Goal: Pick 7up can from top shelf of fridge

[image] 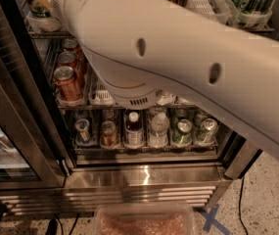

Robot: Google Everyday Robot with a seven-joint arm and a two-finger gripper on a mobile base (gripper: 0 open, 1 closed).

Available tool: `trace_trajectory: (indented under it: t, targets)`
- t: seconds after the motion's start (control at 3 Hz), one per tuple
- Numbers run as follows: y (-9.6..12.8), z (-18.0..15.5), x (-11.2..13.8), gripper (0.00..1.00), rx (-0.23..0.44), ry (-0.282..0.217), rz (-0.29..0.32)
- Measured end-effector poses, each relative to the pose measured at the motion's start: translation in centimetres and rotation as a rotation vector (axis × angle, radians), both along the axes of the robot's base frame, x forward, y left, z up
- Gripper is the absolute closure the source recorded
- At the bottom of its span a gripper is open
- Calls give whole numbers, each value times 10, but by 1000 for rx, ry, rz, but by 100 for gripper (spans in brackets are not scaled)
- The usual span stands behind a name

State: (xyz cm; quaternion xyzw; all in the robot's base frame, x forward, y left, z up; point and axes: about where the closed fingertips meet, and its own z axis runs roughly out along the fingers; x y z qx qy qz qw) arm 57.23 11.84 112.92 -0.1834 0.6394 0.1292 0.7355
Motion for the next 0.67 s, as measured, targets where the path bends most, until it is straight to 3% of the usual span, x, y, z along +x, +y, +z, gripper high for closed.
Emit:
trace_trajectory:
  t: [0.67]
  targets:
    - [-82, -81, -12, 100, -56, 217, 62]
